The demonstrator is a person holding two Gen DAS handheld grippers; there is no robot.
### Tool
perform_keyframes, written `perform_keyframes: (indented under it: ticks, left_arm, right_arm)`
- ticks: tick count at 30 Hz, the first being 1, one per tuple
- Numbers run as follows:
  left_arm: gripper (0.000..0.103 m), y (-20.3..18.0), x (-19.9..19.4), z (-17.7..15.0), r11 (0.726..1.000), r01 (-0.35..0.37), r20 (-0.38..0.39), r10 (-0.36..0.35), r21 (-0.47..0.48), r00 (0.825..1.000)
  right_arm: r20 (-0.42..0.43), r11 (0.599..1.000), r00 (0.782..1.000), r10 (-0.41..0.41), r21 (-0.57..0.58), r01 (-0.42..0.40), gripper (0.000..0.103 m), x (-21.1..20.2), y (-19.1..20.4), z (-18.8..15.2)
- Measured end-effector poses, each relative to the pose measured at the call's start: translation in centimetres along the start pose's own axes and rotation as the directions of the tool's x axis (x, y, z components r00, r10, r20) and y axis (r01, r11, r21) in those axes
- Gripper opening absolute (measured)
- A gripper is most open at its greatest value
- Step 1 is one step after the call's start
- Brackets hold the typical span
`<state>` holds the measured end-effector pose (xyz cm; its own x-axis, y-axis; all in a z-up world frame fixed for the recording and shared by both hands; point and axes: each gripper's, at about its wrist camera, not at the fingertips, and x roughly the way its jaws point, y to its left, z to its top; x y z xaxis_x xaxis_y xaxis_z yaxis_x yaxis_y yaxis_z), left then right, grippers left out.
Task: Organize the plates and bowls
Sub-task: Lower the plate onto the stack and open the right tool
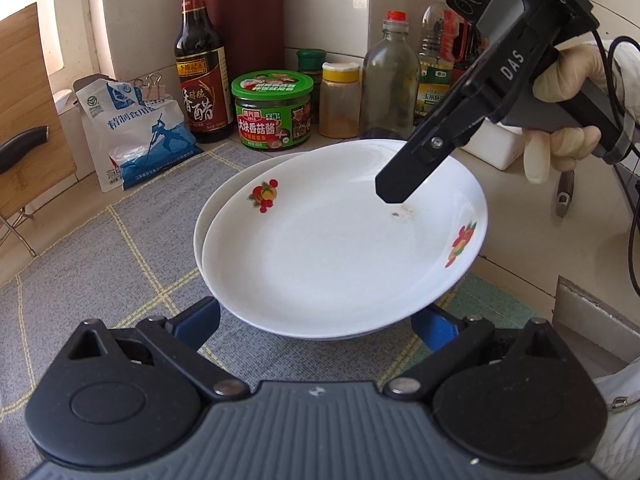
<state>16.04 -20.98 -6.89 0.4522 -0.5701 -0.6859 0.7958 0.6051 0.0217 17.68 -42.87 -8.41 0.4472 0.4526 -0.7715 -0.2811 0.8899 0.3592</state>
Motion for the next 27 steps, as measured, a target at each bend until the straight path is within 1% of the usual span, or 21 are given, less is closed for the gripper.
perform_keyframes:
  ticks: [13, 17, 19, 23, 27]
  left_arm:
    - [0.103, -0.3, 0.4, 0.0, 1.0, 0.016, 0.025, -0.016, 0.025, 1.0]
    - [0.103, -0.1, 0.4, 0.0, 1.0, 0.02, 0.021, -0.021, 0.022, 1.0]
    - [0.103, -0.1, 0.4, 0.0, 1.0, 0.022, 0.023, -0.022, 0.019, 0.999]
    - [0.102, -0.1, 0.3, 0.0, 1.0, 0.014, 0.024, -0.014, 0.019, 1.0]
    - [0.102, 0.0, -0.2, -0.2, 1.0, 0.001, 0.039, -0.001, 0.003, 0.999]
  right_arm:
    - [0.014, 0.998, 0.998, -0.06, 0.013, 0.06, 0.101, -1.1, 0.8, -0.8]
    - [0.004, 0.995, 0.995, -0.103, 0.011, 0.103, 0.101, -1.0, 1.2, -1.0]
    - [-0.005, 0.99, 0.99, -0.139, 0.013, 0.139, 0.101, -0.8, 1.3, -1.2]
    - [0.024, 0.989, 0.989, -0.145, 0.012, 0.144, 0.103, -1.4, 1.5, -1.1]
    - [0.057, 0.985, 0.983, -0.174, -0.013, 0.175, 0.103, -1.9, 2.4, -0.9]
